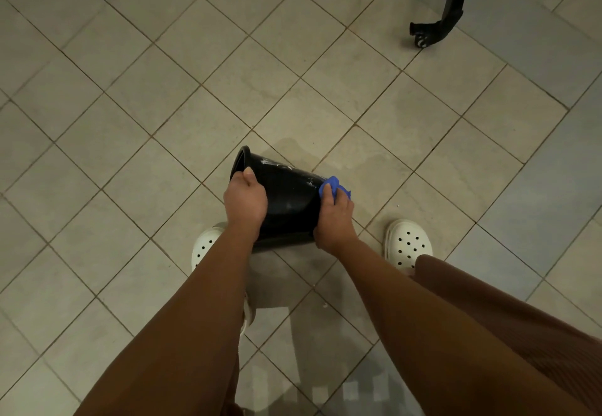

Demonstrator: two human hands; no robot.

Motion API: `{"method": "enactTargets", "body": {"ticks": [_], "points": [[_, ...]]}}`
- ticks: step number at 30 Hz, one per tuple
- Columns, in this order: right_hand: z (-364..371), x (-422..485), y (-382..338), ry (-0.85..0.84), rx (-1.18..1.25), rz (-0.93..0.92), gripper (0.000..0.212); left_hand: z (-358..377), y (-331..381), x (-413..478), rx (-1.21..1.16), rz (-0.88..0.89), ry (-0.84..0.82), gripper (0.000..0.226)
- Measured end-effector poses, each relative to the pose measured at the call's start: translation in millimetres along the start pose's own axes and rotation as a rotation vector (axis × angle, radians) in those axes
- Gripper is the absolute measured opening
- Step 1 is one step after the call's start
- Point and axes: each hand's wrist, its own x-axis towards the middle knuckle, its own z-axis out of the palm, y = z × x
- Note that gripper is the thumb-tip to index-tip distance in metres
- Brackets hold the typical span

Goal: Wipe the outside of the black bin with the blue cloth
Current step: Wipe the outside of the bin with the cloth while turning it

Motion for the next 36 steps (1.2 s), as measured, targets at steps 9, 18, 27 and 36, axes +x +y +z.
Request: {"method": "enactTargets", "body": {"ticks": [9,18,27,36], "points": [[18,-6,-5,0.070,-0.088,-0.171,0.089,-1,-4,6,0.012,-0.020,0.010,0.040],[4,-5,-13,0.109,-0.015,-0.082,0.082,1,-1,3,0.061,0.049,0.005,0.041],[-8,7,-8,0.021,0.017,-0.092,0.086,3,2,-3,0.096,0.110,-0.012,0.040],[3,-8,-24,0.083,-0.117,-0.143,0.087,2,2,-3,0.088,0.085,-0.007,0.040]]}}
